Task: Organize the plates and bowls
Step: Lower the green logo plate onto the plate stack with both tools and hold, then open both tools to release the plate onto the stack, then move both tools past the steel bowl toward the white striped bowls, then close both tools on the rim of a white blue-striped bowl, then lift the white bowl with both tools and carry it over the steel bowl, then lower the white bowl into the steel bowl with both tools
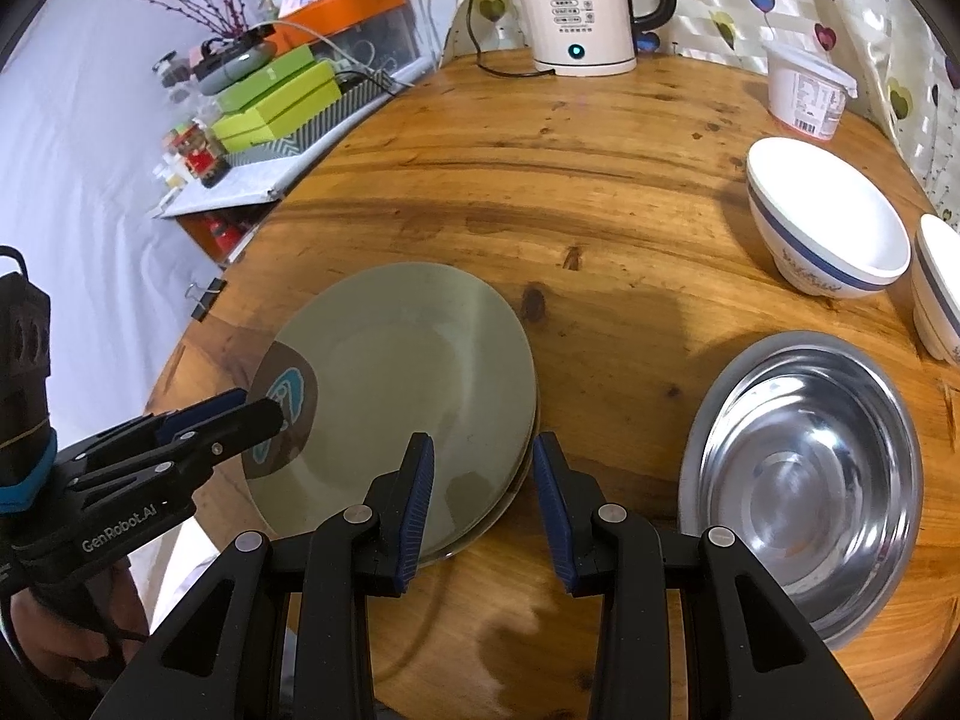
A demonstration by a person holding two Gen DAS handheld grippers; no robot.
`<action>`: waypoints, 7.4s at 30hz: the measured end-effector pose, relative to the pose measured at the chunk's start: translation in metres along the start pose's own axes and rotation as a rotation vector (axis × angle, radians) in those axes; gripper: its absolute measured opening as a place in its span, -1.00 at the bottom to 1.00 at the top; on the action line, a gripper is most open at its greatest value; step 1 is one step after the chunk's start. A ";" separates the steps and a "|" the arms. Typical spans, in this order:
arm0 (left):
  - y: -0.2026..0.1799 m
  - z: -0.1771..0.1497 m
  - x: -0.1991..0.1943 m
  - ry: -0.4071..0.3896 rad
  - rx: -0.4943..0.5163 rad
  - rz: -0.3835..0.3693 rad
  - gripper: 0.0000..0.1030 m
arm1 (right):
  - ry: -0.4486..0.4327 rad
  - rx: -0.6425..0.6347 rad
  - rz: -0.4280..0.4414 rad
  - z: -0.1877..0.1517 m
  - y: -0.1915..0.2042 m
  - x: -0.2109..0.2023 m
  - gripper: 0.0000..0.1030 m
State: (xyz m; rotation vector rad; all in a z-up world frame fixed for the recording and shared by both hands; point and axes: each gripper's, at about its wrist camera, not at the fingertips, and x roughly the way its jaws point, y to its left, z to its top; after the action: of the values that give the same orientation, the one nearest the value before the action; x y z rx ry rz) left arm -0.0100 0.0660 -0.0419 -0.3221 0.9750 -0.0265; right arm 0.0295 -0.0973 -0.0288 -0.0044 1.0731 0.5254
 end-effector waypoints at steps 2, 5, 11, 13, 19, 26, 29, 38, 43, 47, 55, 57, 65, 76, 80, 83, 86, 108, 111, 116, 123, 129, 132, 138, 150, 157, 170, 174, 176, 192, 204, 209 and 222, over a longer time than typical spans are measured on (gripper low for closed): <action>0.000 0.000 0.000 -0.001 -0.001 0.000 -0.29 | -0.001 -0.001 0.002 0.000 0.000 0.000 -0.34; 0.001 0.002 -0.002 -0.006 -0.002 0.004 -0.29 | -0.010 0.002 0.001 0.001 -0.001 -0.003 -0.34; -0.001 0.007 -0.008 -0.025 0.002 0.010 -0.29 | -0.042 0.017 0.012 0.003 -0.008 -0.015 -0.34; -0.004 0.009 -0.010 -0.031 0.008 0.011 -0.29 | -0.056 0.018 0.022 0.004 -0.008 -0.020 -0.34; -0.015 0.014 -0.011 -0.037 0.034 0.005 -0.29 | -0.097 0.003 0.045 0.006 -0.011 -0.034 -0.34; -0.033 0.021 -0.008 -0.038 0.074 -0.009 -0.29 | -0.146 0.001 0.032 0.006 -0.022 -0.048 -0.33; -0.041 0.024 -0.006 -0.036 0.090 -0.016 -0.29 | -0.151 0.013 0.041 0.006 -0.030 -0.053 -0.31; -0.066 0.031 -0.001 -0.031 0.139 -0.035 -0.29 | -0.172 0.043 0.021 0.006 -0.051 -0.067 -0.31; -0.080 0.034 0.002 -0.028 0.166 -0.048 -0.29 | -0.183 0.064 0.011 0.006 -0.063 -0.074 -0.31; -0.090 0.035 0.005 -0.022 0.185 -0.059 -0.29 | -0.189 0.084 0.000 0.004 -0.072 -0.080 -0.31; -0.109 0.038 0.010 -0.014 0.222 -0.076 -0.29 | -0.202 0.126 -0.019 -0.002 -0.089 -0.090 -0.31; -0.112 0.039 0.011 -0.012 0.229 -0.081 -0.29 | -0.206 0.135 -0.024 -0.003 -0.094 -0.092 -0.31; -0.123 0.041 0.015 -0.002 0.251 -0.098 -0.29 | -0.209 0.168 -0.032 -0.006 -0.108 -0.097 -0.31; -0.140 0.052 0.024 0.026 0.267 -0.150 -0.29 | -0.221 0.220 -0.049 -0.004 -0.128 -0.101 -0.31; -0.148 0.059 0.028 0.034 0.270 -0.174 -0.29 | -0.221 0.251 -0.055 -0.001 -0.138 -0.100 -0.31; -0.154 0.067 0.032 0.041 0.270 -0.191 -0.29 | -0.224 0.266 -0.057 0.003 -0.145 -0.099 -0.31; -0.160 0.073 0.039 0.058 0.264 -0.212 -0.29 | -0.224 0.284 -0.057 0.007 -0.152 -0.097 -0.31; -0.194 0.115 0.097 0.121 0.194 -0.265 -0.29 | -0.214 0.391 -0.060 0.045 -0.207 -0.065 -0.31; -0.197 0.119 0.105 0.127 0.184 -0.268 -0.29 | -0.204 0.402 -0.060 0.048 -0.213 -0.058 -0.35; -0.201 0.121 0.118 0.143 0.181 -0.277 -0.29 | -0.195 0.410 -0.058 0.053 -0.219 -0.050 -0.43; -0.203 0.122 0.128 0.154 0.180 -0.280 -0.30 | -0.184 0.414 -0.052 0.056 -0.223 -0.043 -0.56; -0.204 0.122 0.133 0.158 0.188 -0.280 -0.38 | -0.181 0.410 -0.052 0.058 -0.224 -0.040 -0.58; -0.205 0.121 0.133 0.152 0.202 -0.275 -0.38 | -0.182 0.410 -0.053 0.058 -0.223 -0.039 -0.58; -0.206 0.121 0.131 0.144 0.212 -0.269 -0.38 | -0.186 0.400 -0.057 0.060 -0.222 -0.041 -0.58; -0.202 0.119 0.111 0.110 0.214 -0.272 -0.38 | -0.218 0.373 -0.061 0.058 -0.207 -0.057 -0.58; -0.202 0.115 0.090 0.078 0.225 -0.277 -0.38 | -0.246 0.356 -0.070 0.053 -0.194 -0.075 -0.58; -0.199 0.091 0.050 0.045 0.250 -0.285 -0.38 | -0.281 0.338 -0.087 0.026 -0.164 -0.107 -0.58; -0.197 0.080 0.043 0.050 0.255 -0.285 -0.38 | -0.280 0.341 -0.092 0.014 -0.157 -0.112 -0.58; -0.197 0.074 0.040 0.054 0.258 -0.286 -0.38 | -0.276 0.345 -0.093 0.008 -0.154 -0.114 -0.58; -0.189 0.037 0.040 0.117 0.269 -0.267 -0.38 | -0.218 0.377 -0.092 -0.031 -0.144 -0.109 -0.58; -0.192 0.024 0.045 0.155 0.286 -0.262 -0.38 | -0.183 0.404 -0.090 -0.047 -0.149 -0.105 -0.58; -0.193 0.020 0.048 0.175 0.289 -0.255 -0.38 | -0.169 0.415 -0.086 -0.051 -0.150 -0.103 -0.58; -0.195 0.017 0.051 0.193 0.299 -0.244 -0.38 | -0.139 0.428 -0.082 -0.053 -0.154 -0.096 -0.58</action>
State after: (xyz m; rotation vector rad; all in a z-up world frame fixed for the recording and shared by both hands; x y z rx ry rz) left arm 0.0561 -0.1234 -0.0199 -0.1627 1.1005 -0.4283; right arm 0.0129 -0.2846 -0.0128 0.3579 1.0264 0.2112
